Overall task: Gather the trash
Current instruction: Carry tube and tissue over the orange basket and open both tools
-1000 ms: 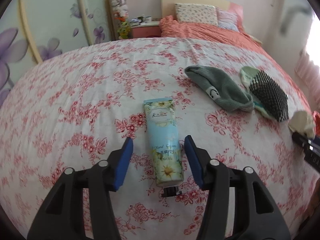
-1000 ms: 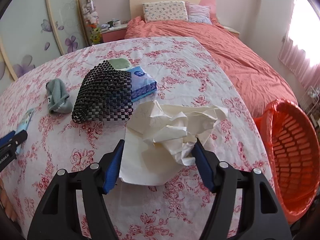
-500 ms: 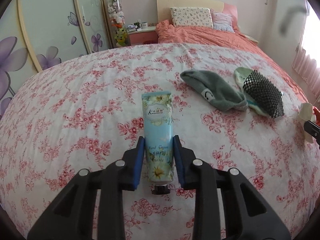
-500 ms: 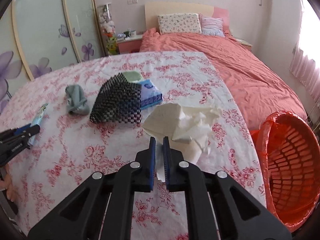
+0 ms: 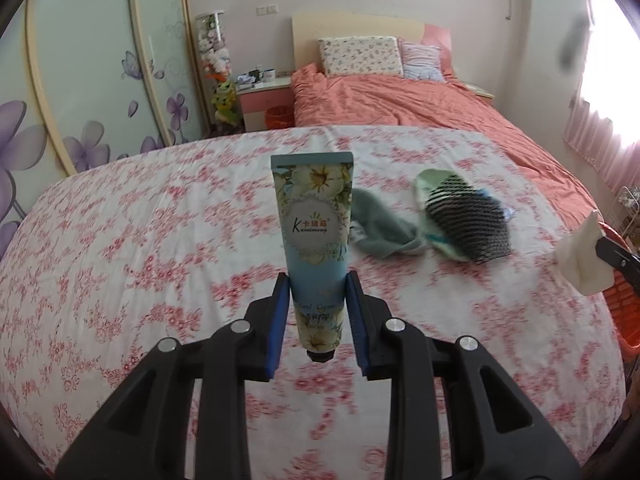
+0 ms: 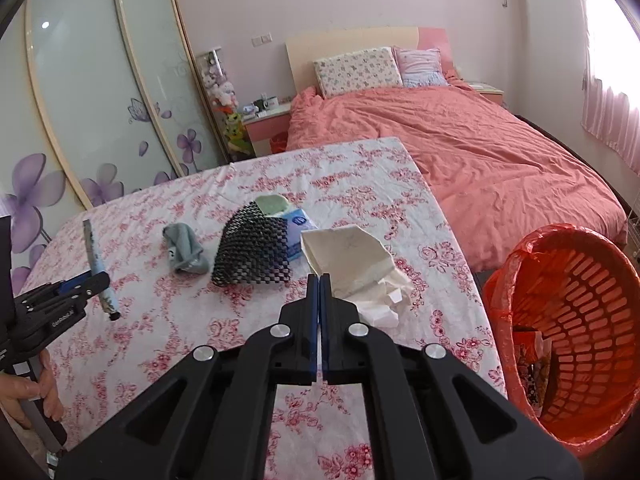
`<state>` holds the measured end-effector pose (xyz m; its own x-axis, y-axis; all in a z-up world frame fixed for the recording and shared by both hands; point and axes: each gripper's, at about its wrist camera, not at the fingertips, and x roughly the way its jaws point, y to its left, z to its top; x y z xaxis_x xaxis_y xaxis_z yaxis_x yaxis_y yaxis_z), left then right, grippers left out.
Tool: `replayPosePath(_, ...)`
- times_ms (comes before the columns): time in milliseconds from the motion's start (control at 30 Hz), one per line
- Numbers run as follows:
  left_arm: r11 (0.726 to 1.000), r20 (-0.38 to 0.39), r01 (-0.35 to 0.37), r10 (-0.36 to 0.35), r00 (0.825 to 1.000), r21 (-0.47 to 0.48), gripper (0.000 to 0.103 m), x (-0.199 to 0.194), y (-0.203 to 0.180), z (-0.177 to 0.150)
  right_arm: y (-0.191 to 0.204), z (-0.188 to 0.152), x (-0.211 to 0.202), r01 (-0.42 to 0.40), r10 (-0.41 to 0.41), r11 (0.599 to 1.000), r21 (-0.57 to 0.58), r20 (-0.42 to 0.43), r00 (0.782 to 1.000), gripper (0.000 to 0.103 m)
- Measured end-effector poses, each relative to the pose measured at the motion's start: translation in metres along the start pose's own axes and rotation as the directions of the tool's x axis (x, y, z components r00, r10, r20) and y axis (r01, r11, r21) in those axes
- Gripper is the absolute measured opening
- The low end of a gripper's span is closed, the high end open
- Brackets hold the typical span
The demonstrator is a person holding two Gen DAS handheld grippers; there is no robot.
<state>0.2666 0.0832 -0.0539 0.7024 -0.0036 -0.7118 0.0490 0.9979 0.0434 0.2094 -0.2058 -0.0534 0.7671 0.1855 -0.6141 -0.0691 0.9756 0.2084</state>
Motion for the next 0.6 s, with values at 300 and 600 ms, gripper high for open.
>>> replayPosePath(300,0.999,0.016,0.042,-0.043,0.999,0.029,0.029,-0.014,-0.022,0.008,0.011,0.012,-0.022,-0.071,0.072,0.997,-0.013,0.065,0.995,0.001)
replayPosePath(600,0.991,0.044,0.115,-0.118,0.992,0.066,0.029,-0.042,-0.053,0.029,0.008,0.032,-0.059,-0.104,0.103,0.995,-0.002,0.146,0.984,0.001)
